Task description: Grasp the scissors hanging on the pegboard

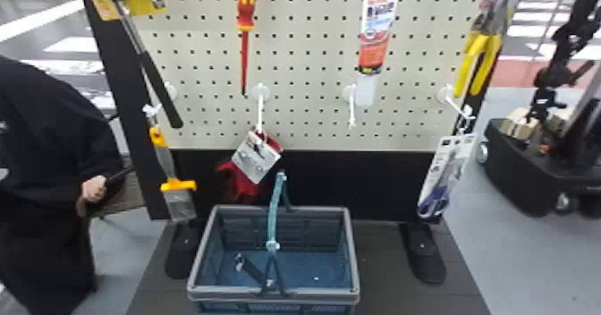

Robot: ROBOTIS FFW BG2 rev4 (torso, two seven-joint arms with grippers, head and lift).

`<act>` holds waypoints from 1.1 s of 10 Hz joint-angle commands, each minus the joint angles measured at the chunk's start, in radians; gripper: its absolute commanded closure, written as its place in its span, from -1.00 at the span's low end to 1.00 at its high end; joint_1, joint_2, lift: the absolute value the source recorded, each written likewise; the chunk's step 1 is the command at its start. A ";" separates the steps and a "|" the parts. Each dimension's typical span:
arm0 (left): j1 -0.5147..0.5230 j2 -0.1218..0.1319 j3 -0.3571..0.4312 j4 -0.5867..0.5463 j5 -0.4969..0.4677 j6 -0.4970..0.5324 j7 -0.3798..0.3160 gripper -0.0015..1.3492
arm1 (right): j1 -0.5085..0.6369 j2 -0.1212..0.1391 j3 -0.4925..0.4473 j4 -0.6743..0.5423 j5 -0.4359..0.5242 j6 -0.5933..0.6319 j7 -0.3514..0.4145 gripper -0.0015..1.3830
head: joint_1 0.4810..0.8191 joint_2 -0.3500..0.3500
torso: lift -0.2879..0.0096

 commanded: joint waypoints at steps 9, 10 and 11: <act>-0.004 -0.002 0.000 0.000 0.002 0.002 0.000 -0.79 | -0.359 -0.128 -0.014 0.305 -0.054 0.034 0.141 -0.27 | -0.60 0.00 | 0.26; -0.004 -0.002 0.001 0.000 0.002 0.002 0.000 -0.79 | -0.392 -0.128 -0.026 0.340 -0.050 0.034 0.141 -0.27 | -0.60 0.00 | 0.26; -0.004 -0.002 0.001 0.000 0.002 0.000 0.000 -0.79 | -0.432 -0.128 -0.035 0.374 -0.040 0.034 0.142 -0.28 | -0.60 0.00 | 0.26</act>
